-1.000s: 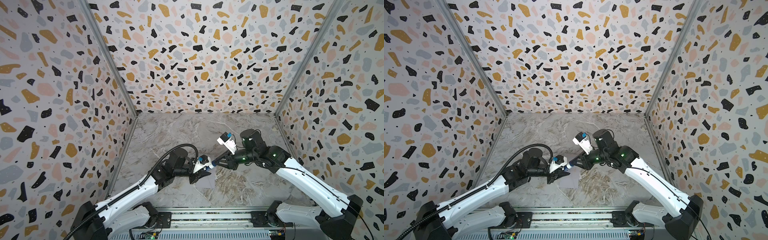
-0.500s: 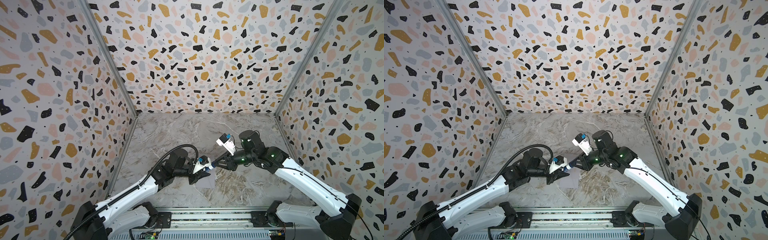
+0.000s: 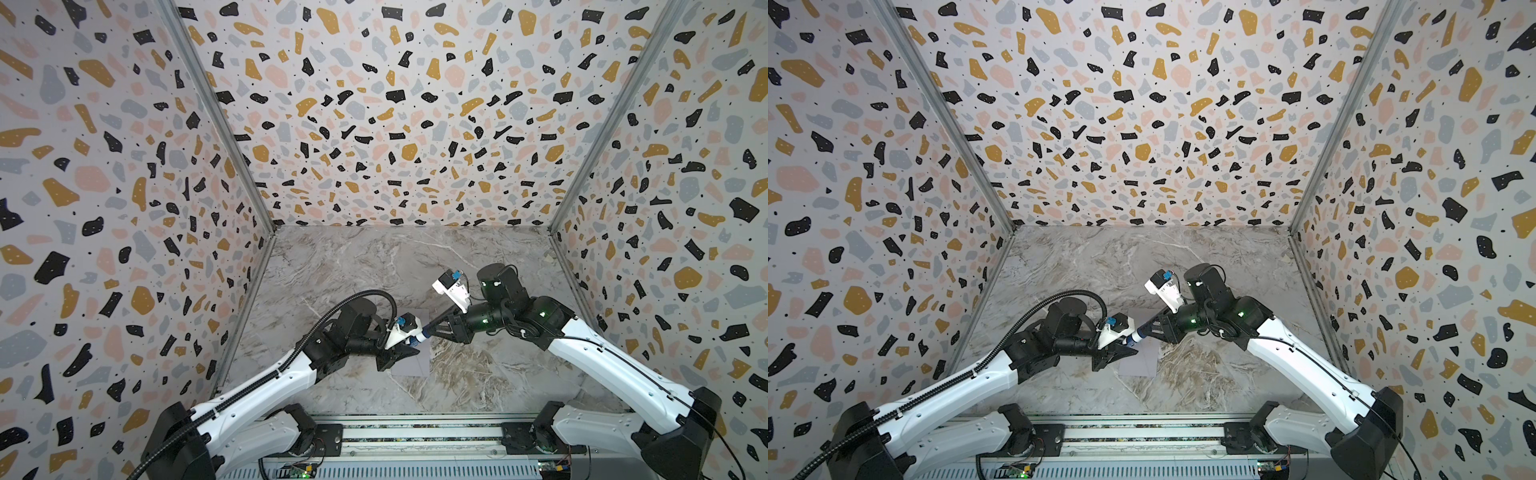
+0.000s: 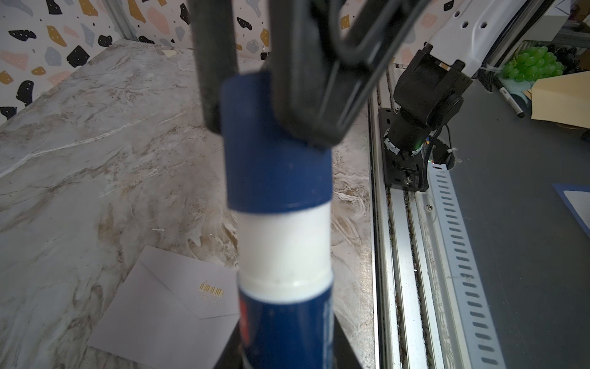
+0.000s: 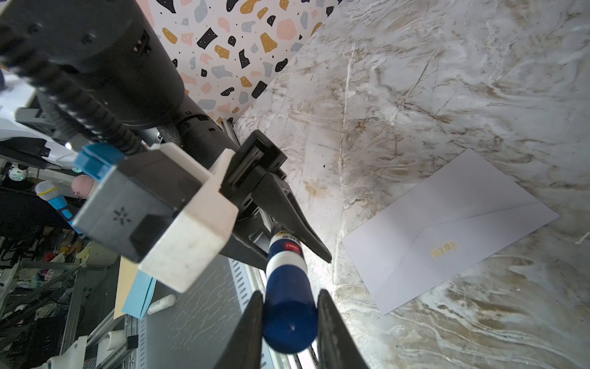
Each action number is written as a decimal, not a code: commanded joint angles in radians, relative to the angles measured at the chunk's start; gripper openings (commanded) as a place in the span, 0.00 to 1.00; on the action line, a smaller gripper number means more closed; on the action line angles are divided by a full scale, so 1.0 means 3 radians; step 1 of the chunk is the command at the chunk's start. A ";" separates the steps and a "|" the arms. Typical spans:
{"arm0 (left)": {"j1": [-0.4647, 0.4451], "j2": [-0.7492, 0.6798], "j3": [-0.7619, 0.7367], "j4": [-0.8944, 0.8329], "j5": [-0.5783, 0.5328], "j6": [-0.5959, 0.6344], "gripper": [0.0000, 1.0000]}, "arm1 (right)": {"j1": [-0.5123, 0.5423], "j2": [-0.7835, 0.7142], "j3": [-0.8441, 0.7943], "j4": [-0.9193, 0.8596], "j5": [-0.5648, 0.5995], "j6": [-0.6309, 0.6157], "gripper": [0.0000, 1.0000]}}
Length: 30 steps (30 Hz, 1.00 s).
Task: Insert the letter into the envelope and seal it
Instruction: 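Press the dark-blue cap down onto the glue stick held by the left gripper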
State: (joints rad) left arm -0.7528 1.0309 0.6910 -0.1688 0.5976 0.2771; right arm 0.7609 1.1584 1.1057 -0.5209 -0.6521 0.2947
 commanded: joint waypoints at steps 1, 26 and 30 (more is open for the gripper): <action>0.0010 0.0000 0.0020 0.0293 0.0024 0.0020 0.07 | 0.0051 -0.0049 -0.0061 -0.0017 -0.0265 0.0070 0.18; 0.0010 -0.0010 0.0124 0.0435 -0.0133 -0.0137 0.06 | 0.0167 -0.0084 -0.0300 0.0243 -0.0345 0.0352 0.17; 0.0010 -0.0038 0.0125 0.0477 -0.0074 -0.0142 0.06 | 0.0179 -0.0082 -0.0326 0.0227 -0.0283 0.0281 0.16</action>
State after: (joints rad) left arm -0.7528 1.0328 0.6868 -0.2031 0.5594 0.2550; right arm 0.7784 1.1400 1.0306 -0.4221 -0.6697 0.3882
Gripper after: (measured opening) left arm 0.249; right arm 0.272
